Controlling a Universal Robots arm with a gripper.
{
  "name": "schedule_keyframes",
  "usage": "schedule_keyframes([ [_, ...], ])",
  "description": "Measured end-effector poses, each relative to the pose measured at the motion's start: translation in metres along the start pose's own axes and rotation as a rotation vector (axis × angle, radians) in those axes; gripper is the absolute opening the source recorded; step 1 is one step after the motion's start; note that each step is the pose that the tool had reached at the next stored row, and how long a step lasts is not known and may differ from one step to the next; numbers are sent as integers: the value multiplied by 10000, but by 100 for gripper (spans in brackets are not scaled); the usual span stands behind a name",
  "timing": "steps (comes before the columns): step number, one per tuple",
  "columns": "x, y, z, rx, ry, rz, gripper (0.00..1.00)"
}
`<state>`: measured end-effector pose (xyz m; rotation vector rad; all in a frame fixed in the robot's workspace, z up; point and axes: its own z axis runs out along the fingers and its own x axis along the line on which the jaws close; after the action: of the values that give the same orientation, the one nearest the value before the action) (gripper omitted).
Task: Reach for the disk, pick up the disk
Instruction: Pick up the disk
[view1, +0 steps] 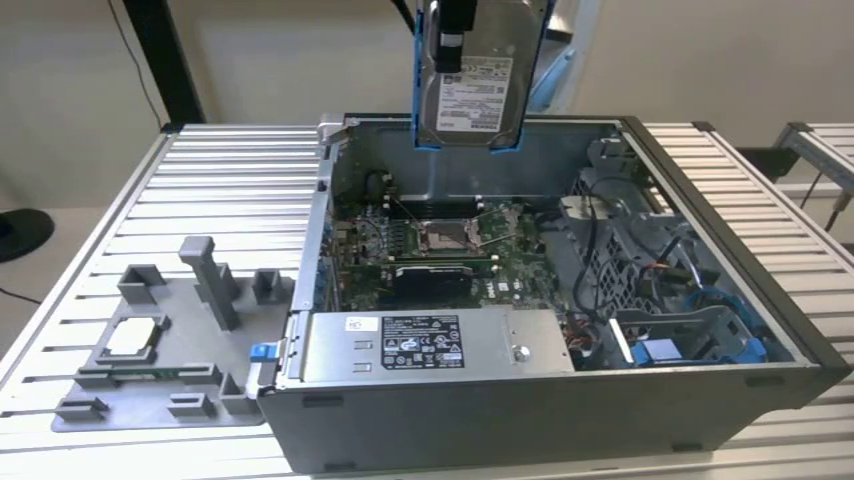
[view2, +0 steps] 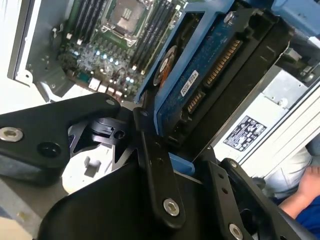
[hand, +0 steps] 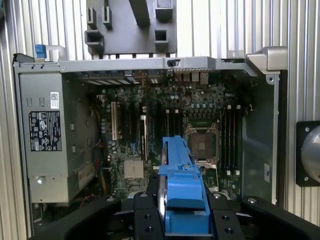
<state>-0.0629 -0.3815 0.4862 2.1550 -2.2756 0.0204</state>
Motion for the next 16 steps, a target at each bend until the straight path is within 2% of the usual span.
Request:
schedule_keyframes([
  [16, -27, -497, 2, -22, 1, 0, 0],
])
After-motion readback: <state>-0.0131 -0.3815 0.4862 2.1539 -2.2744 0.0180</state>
